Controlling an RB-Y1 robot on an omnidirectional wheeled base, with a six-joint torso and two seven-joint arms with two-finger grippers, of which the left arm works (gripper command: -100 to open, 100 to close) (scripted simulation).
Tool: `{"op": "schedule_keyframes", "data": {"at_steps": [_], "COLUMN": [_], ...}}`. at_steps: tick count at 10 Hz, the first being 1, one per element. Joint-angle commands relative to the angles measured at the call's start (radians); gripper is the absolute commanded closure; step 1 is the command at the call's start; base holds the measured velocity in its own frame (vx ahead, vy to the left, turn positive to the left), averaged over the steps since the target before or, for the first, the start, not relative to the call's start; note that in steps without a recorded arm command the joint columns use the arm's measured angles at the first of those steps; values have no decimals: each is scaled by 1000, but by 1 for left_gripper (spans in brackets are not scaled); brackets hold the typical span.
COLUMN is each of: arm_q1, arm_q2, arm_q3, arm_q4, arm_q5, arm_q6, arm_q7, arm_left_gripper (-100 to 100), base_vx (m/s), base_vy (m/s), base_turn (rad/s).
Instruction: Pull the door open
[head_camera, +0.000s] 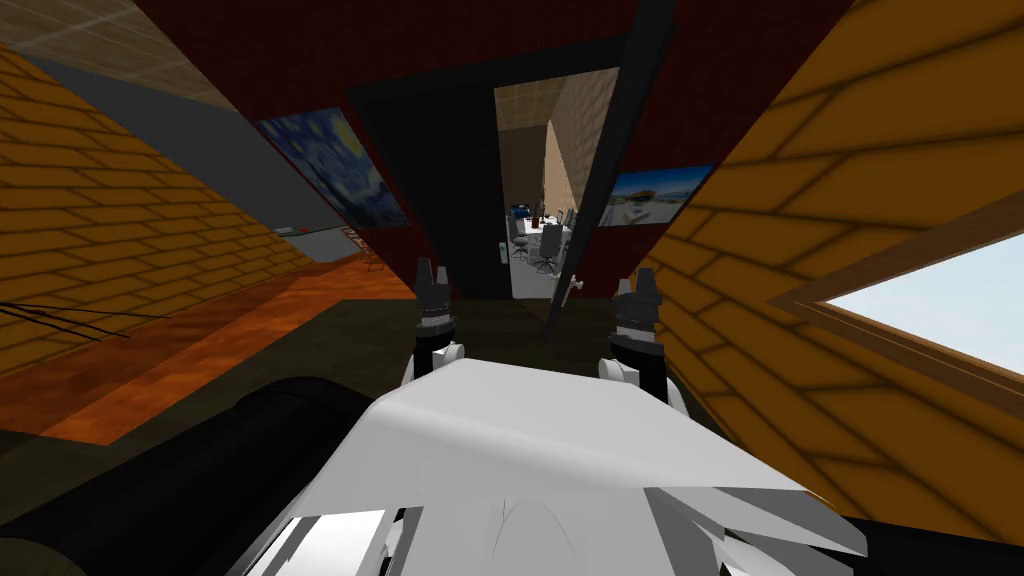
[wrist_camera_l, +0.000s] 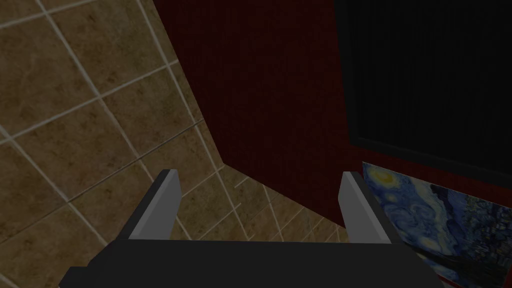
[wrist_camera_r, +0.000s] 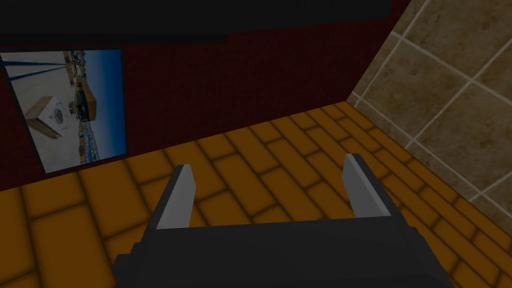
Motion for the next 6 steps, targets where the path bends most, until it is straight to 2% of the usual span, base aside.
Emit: {"op": "schedule_keyframes", "data": {"at_steps": [1, 6], "arm_q1": [-27, -88], "arm_q2": [9, 27], "arm_q3": [25, 81], "arm_q4": [42, 137], "arm_q5": [5, 16], "arm_q6": [0, 0], "arm_q7": [-9, -29], "arm_left_gripper": [-100, -100], "base_vx": [-27, 83], "base_vy": [-23, 50], "base_turn": [-123, -96]}}
